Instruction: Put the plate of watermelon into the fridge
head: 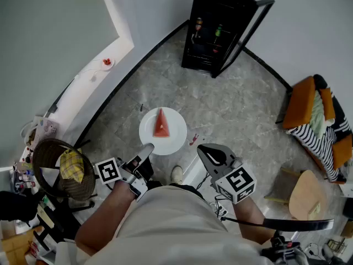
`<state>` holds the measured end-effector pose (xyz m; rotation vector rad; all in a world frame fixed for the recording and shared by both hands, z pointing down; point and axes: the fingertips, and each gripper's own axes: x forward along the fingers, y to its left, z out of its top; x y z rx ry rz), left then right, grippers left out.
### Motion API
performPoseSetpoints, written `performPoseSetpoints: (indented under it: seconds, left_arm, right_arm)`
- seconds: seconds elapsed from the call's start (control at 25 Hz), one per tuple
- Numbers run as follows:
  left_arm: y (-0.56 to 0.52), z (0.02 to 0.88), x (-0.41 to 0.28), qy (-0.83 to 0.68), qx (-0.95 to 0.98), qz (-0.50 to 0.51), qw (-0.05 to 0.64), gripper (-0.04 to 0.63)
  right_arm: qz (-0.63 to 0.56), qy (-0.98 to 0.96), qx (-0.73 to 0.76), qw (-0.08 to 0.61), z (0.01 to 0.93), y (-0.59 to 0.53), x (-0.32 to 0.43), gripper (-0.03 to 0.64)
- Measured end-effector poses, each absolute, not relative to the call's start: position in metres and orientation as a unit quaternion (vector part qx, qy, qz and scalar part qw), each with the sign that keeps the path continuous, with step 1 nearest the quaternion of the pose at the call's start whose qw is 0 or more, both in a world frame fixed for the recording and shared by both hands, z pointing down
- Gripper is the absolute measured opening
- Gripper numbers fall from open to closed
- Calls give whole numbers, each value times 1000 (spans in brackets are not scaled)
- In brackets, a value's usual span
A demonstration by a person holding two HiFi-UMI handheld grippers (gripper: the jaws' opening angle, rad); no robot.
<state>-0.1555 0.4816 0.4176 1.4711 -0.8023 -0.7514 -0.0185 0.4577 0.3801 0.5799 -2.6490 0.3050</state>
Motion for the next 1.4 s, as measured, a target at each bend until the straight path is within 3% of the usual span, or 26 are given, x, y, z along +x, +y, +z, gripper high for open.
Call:
performPoseSetpoints:
  seconds: [0.72, 0.8, 0.92, 1.4]
  left_arm:
    - [357, 441, -73, -313, 650, -289, 630, 26]
    - [330, 447, -72, -305, 653, -282, 633, 26]
    - [282, 451, -68, -289, 666, -266, 634, 26]
    - [82, 458, -70, -239, 692, -205, 649, 26]
  right_arm:
    - [117, -941, 232, 218, 405, 394, 53, 20]
    - [118, -938, 245, 216, 407, 373, 53, 33]
    - [125, -931, 266, 218, 409, 335, 54, 109]
    - [140, -904, 341, 217, 392, 146, 31, 110]
